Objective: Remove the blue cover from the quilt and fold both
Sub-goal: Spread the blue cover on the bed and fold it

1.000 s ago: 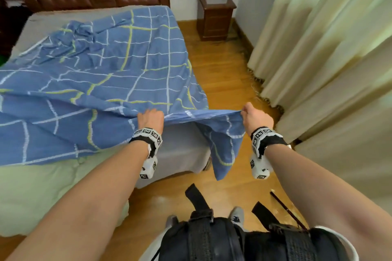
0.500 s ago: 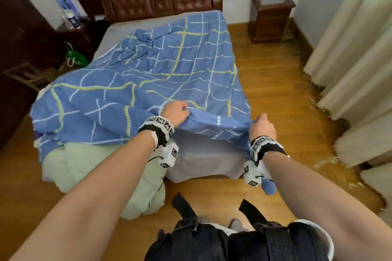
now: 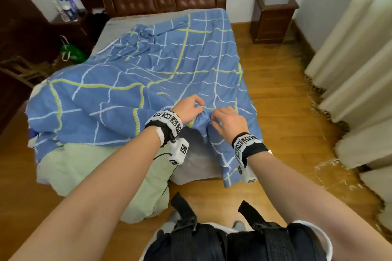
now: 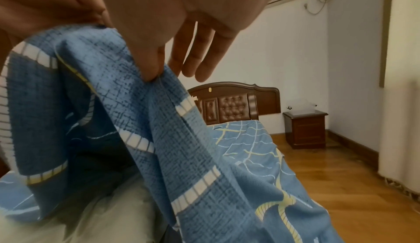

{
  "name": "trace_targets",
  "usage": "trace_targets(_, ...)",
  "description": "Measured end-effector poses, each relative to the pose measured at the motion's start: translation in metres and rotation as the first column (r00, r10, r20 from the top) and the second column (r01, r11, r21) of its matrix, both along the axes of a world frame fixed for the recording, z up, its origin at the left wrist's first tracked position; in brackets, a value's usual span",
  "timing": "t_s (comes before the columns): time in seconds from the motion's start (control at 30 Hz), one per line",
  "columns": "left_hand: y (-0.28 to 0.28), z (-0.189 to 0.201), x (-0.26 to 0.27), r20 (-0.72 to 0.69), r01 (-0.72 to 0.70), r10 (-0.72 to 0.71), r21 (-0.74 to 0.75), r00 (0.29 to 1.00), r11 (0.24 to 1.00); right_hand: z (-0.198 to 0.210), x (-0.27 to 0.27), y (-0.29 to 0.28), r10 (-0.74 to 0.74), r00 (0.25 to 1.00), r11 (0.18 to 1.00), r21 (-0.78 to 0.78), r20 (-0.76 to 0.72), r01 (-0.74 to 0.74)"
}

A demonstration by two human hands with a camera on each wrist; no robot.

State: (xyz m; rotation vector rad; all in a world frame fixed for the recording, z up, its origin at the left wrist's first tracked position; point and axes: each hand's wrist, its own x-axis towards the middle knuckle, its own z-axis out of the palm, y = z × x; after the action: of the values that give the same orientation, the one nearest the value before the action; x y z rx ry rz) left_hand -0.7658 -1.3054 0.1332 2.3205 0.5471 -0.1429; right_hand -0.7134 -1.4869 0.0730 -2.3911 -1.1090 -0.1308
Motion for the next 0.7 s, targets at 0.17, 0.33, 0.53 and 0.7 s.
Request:
trace_targets(0.17, 0.050, -0.022, -0.017, -0.138, 0.262, -0.232, 0.276, 0.963, 0.925, 0.003, -0.013, 0.015, -0.203, 0.971, 0.979, -0.022, -0.123, 0.202)
trace_targets(0.33, 0.088, -0.054, -0.040, -0.252, 0.321, -0.237, 0.376, 0.938, 0.869, 0.014, -0.038, 0.006, -0.518, 0.819, 0.849, -0.028, -0.249, 0.528)
trace_targets(0.53, 0.073, -0.075, -0.059, -0.207, 0.499, -0.455, 0.302, 0.866, 0.812, 0.018, -0.081, 0.000, -0.594, 0.728, 0.776, -0.005, -0.343, 0.631)
trace_targets(0.7, 0.062, -0.077, -0.064, -0.059, 0.364, -0.366, 0.333, 0.929, 0.870, 0.030, -0.095, 0.008, -0.566, 0.740, 0.805, -0.046, -0.363, 0.592)
